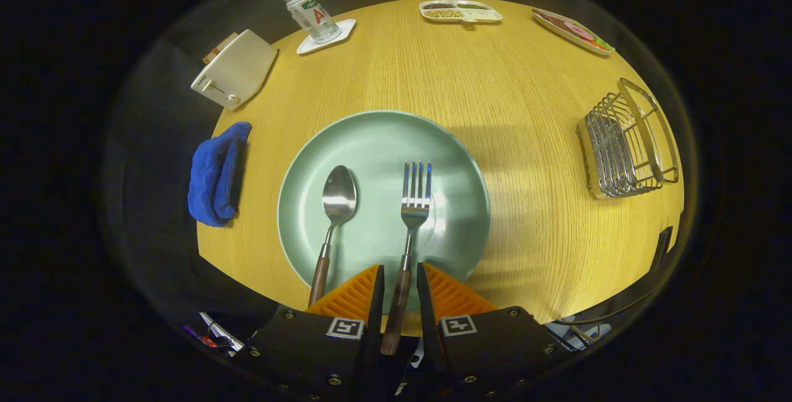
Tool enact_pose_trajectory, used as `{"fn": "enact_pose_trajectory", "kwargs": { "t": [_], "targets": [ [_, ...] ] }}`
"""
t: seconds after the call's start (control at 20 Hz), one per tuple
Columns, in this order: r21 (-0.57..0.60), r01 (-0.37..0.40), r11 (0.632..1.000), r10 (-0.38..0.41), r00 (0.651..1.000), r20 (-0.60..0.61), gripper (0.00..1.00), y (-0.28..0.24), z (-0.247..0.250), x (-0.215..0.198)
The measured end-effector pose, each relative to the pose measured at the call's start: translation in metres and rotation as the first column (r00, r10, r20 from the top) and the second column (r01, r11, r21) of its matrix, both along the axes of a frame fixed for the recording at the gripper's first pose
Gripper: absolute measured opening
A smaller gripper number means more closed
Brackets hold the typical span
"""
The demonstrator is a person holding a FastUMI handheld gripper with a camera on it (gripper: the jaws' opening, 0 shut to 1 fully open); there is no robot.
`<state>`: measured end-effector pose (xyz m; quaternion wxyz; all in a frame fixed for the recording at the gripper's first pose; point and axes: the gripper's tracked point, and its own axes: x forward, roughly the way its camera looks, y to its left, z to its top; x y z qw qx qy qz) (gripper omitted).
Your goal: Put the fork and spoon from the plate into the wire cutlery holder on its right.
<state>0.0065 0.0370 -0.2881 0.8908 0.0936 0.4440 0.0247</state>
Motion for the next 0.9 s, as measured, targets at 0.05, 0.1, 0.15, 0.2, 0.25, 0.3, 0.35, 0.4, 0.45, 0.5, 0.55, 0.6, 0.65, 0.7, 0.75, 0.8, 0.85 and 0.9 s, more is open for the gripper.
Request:
{"fn": "enact_pose_trajectory", "kwargs": {
  "t": [0.05,0.1,0.15,0.2,0.25,0.3,0.35,0.4,0.45,0.5,0.55,0.6,0.65,0.7,0.75,0.8,0.85,0.9],
  "targets": [
    [0.003,0.000,1.000,0.000,1.000,-0.010,0.31,0.001,-0.003,-0.002],
    [0.009,-0.005,1.000,0.005,1.000,-0.021,0.31,0.003,-0.005,-0.003],
    [0.014,-0.008,1.000,0.009,1.000,-0.028,0.31,0.006,-0.007,-0.003],
    [0.013,-0.009,1.000,0.009,0.999,-0.030,0.31,0.006,-0.008,-0.002],
    [0.009,-0.011,1.000,0.012,0.999,-0.035,0.31,0.007,-0.009,-0.002],
    [0.004,-0.013,1.000,0.014,0.999,-0.038,0.31,0.007,-0.009,-0.001],
    [0.000,-0.015,1.000,0.015,0.999,-0.041,0.31,0.008,-0.011,-0.001],
    [-0.011,-0.017,1.000,0.017,0.999,-0.042,0.31,0.009,-0.018,-0.002],
    [-0.012,-0.001,1.000,0.000,0.998,-0.059,0.31,0.004,-0.016,-0.003],
    [0.003,0.001,1.000,-0.001,0.998,-0.067,0.15,0.007,-0.018,0.000],
    [0.026,0.000,1.000,0.002,0.997,-0.072,0.15,0.009,-0.016,-0.001],
    [0.040,0.006,0.999,-0.003,0.997,-0.075,0.15,0.011,-0.014,-0.001],
    [0.043,0.009,0.999,-0.006,0.997,-0.075,0.15,0.011,-0.014,-0.001],
    [0.047,0.011,0.999,-0.008,0.998,-0.067,0.15,0.011,-0.011,0.001],
    [0.052,0.010,0.999,-0.007,0.998,-0.061,0.15,0.012,-0.009,0.002],
    [0.073,0.012,0.997,-0.008,0.998,-0.055,0.15,0.014,-0.005,0.004],
    [0.089,0.014,0.996,-0.010,0.999,-0.053,0.15,0.017,-0.003,0.004],
    [0.105,0.018,0.994,-0.013,0.999,-0.051,0.15,0.018,-0.001,0.004]
  ]
}}
